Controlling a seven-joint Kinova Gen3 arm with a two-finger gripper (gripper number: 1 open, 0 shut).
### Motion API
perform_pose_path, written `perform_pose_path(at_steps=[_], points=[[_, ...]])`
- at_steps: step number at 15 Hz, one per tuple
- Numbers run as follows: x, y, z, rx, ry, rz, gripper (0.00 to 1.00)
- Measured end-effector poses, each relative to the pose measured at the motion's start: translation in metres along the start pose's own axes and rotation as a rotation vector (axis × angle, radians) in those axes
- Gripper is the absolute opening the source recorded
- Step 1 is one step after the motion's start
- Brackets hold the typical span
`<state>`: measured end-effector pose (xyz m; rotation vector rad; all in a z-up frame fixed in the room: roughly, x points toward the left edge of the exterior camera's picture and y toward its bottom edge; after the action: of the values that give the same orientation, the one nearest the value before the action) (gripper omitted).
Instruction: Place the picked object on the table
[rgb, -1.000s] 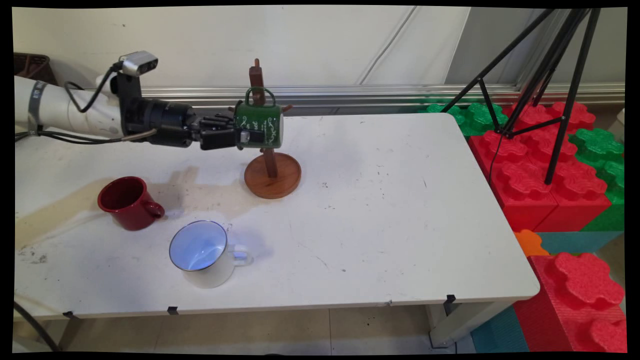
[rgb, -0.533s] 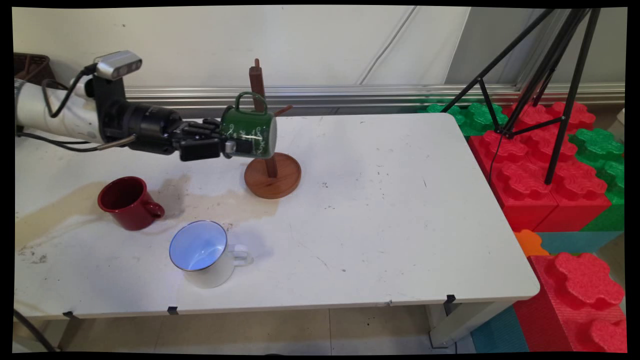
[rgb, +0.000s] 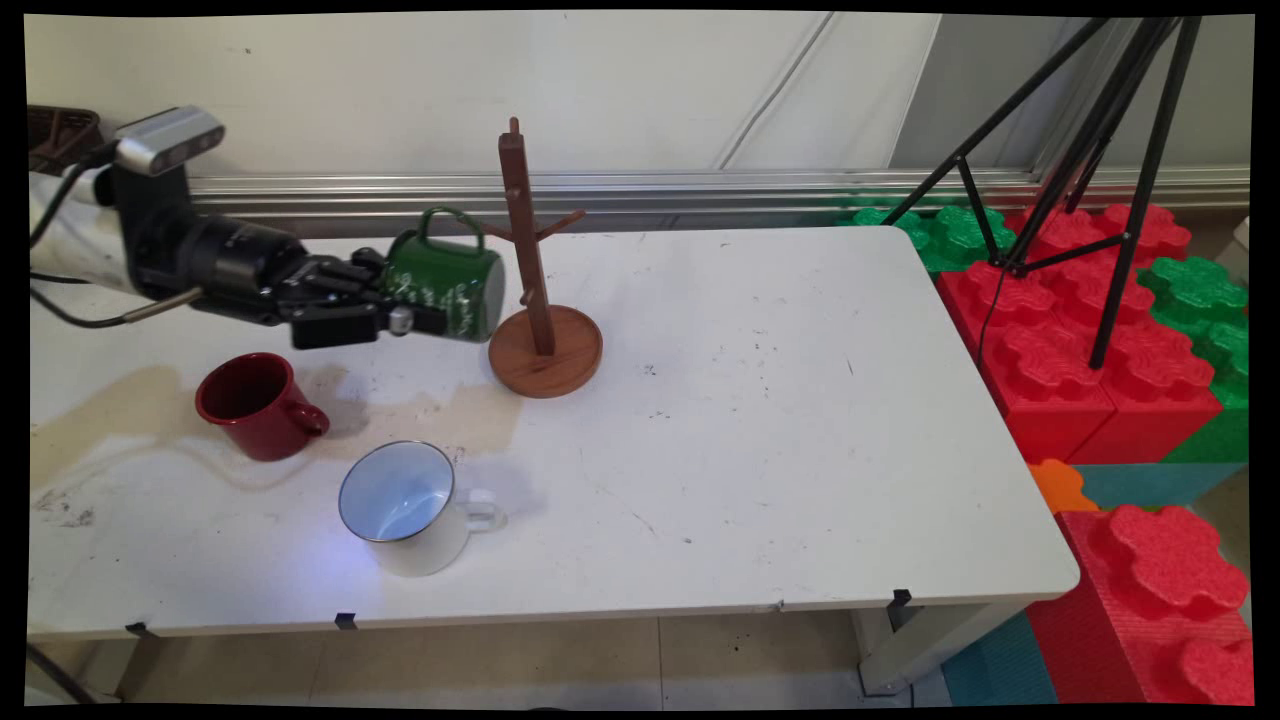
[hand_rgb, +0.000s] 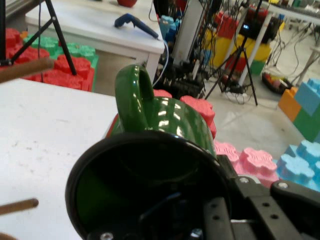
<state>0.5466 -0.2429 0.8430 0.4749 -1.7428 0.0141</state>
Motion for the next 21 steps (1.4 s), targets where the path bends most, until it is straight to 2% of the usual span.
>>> perform_pose_path(at_steps=[4, 10, 15, 21], points=[[-0.002, 0.007, -0.025, 0.013, -0.065, 0.034, 0.0], [-0.003, 0.008, -0.061, 0.067, -0.173, 0.073, 0.0], [-0.002, -0.003, -0.084, 0.126, -0.255, 0.105, 0.0], [-0.006, -0.024, -0.113, 0.213, -0.396, 0.154, 0.0]])
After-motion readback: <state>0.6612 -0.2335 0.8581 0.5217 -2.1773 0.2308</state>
